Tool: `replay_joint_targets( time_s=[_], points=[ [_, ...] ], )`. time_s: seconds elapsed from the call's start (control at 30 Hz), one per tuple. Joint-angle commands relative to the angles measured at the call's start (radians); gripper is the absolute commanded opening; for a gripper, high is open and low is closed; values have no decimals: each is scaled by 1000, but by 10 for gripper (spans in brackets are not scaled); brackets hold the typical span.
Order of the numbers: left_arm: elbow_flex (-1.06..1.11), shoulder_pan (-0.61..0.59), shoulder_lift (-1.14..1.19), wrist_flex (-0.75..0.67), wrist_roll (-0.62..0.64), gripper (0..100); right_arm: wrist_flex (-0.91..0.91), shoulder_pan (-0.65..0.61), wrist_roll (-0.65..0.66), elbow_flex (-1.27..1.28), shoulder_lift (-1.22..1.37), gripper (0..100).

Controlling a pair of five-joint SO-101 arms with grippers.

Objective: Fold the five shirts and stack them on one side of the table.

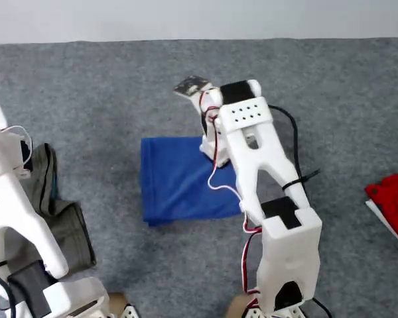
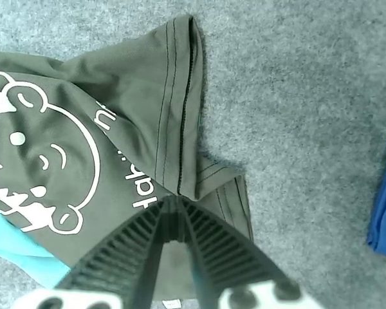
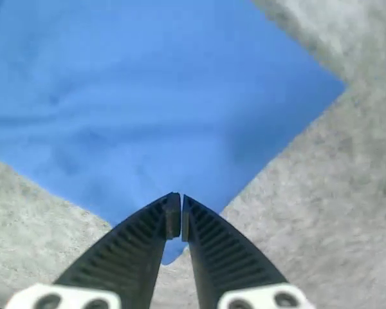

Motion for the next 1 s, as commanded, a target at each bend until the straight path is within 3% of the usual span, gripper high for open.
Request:
replay_joint_targets(
  time_s=[0.0,0.07,0.3,0.43,0.63,0.97],
  points=[
    [-5,5,-52,-5,8,22,15,21,-146,-51,-12,12],
    [-5,3,-48,-5,8,22,30,12,-213,-51,-12,35],
    [-5,8,-51,17,8,22,24,-8,-428,-48,1,262],
    [-4,23,-48,28,8,22,-50,-19,-448,-49,53,264],
    [-5,23,-54,31,6,22,-96,-21,-583,-51,171,266],
    [-7,23,-44,31,6,22,-232,-21,-589,-51,286,264]
  ],
)
